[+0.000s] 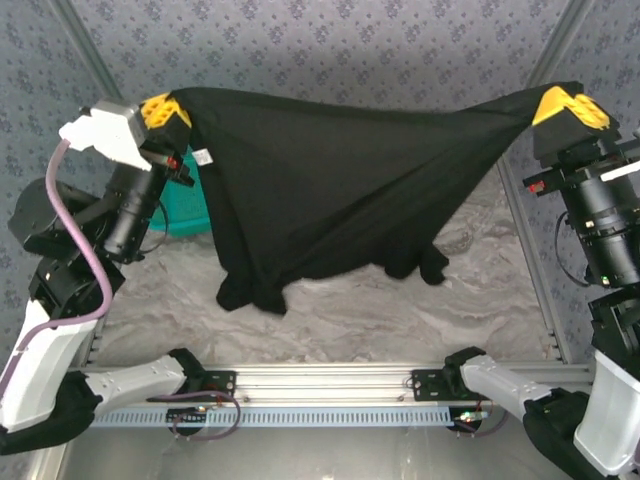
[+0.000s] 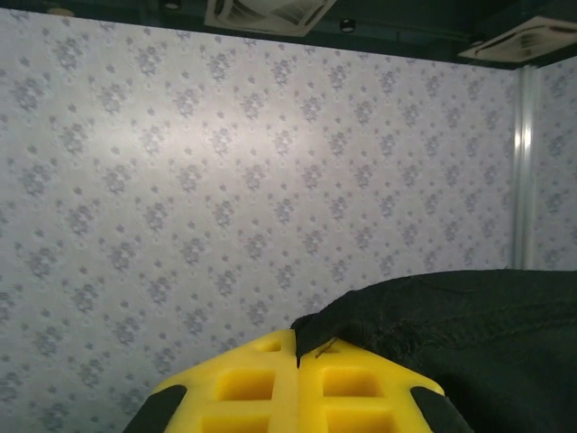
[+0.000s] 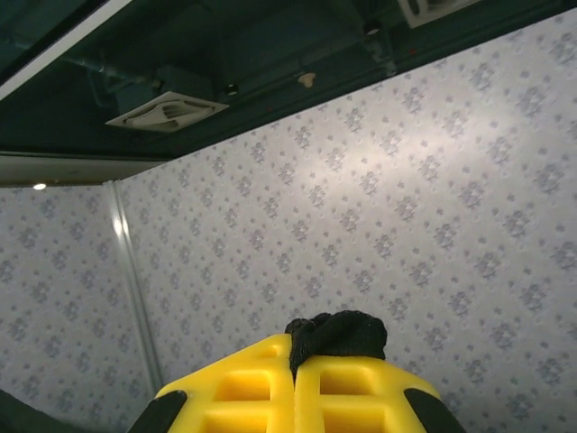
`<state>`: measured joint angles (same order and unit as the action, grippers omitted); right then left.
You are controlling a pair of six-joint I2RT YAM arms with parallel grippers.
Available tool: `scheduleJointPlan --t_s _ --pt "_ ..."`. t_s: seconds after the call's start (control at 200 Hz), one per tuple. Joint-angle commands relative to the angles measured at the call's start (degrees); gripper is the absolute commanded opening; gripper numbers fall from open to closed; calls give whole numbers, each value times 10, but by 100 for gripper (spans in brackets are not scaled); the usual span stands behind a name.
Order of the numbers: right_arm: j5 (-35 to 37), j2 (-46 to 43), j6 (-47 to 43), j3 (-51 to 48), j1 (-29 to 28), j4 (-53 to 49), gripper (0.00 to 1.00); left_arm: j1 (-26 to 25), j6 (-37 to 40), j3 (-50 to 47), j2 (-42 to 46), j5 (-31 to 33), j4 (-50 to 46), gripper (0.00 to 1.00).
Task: Fold the inside-out t-shirt
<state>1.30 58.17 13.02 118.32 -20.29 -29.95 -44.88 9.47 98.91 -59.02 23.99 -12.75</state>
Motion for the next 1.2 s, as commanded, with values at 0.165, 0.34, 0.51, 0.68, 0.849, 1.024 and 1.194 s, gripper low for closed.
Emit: scheduleJointPlan --t_s 0.165,0.34,0.51,0.68,0.849,1.024,1.194 --pt "97 125 -63 -12 25 12 0 160 -36 104 -182 -88 -98 0" --pt "42 213 -23 47 90 55 0 220 -49 245 -292 -153 -122 0" --pt "-8 317 4 221 120 29 0 239 -49 482 -407 -202 -199 0" --pt "-62 407 34 402 129 -37 0 245 -58 719 -492 -255 -292 0" --pt "-109 362 42 338 127 -68 0 244 -61 621 -430 -330 -323 0" --pt "-40 181 10 -8 86 -139 0 226 -110 194 -249 -432 -226 0" --pt "54 -21 82 -363 82 -233 0 171 -199 -261 -67 -447 -96 0"
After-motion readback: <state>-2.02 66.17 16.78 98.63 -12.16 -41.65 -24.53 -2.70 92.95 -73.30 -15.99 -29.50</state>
